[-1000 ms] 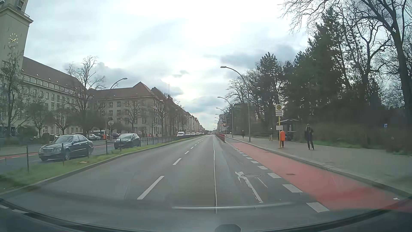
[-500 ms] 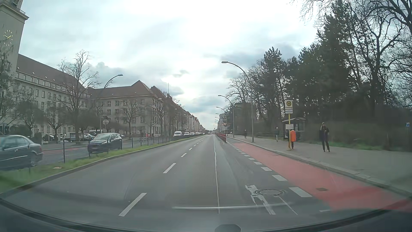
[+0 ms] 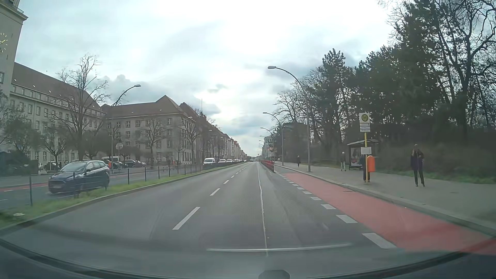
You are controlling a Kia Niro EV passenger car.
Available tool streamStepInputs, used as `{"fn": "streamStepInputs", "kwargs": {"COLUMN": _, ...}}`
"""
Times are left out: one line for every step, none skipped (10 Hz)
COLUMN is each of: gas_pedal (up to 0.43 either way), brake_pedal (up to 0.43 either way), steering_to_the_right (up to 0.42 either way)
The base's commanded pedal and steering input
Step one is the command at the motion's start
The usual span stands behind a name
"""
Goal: Follow the waypoints while adhering to traffic rules and regulations
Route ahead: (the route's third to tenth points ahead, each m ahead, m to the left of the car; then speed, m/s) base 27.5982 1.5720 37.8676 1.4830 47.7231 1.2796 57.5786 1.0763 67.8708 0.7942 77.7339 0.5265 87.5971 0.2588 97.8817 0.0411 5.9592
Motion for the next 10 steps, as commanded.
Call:
{"fn": "streamStepInputs", "kwargs": {"gas_pedal": 0.157, "brake_pedal": 0.0, "steering_to_the_right": 0.0}}
{"fn": "streamStepInputs", "kwargs": {"gas_pedal": 0.157, "brake_pedal": 0.0, "steering_to_the_right": 0.0}}
{"fn": "streamStepInputs", "kwargs": {"gas_pedal": 0.118, "brake_pedal": 0.0, "steering_to_the_right": 0.0}}
{"fn": "streamStepInputs", "kwargs": {"gas_pedal": 0.098, "brake_pedal": 0.0, "steering_to_the_right": 0.001}}
{"fn": "streamStepInputs", "kwargs": {"gas_pedal": 0.098, "brake_pedal": 0.0, "steering_to_the_right": 0.001}}
{"fn": "streamStepInputs", "kwargs": {"gas_pedal": 0.098, "brake_pedal": 0.0, "steering_to_the_right": 0.002}}
{"fn": "streamStepInputs", "kwargs": {"gas_pedal": 0.098, "brake_pedal": 0.0, "steering_to_the_right": 0.002}}
{"fn": "streamStepInputs", "kwargs": {"gas_pedal": 0.087, "brake_pedal": 0.0, "steering_to_the_right": 0.002}}
{"fn": "streamStepInputs", "kwargs": {"gas_pedal": 0.059, "brake_pedal": 0.0, "steering_to_the_right": 0.002}}
{"fn": "streamStepInputs", "kwargs": {"gas_pedal": 0.059, "brake_pedal": 0.0, "steering_to_the_right": 0.002}}
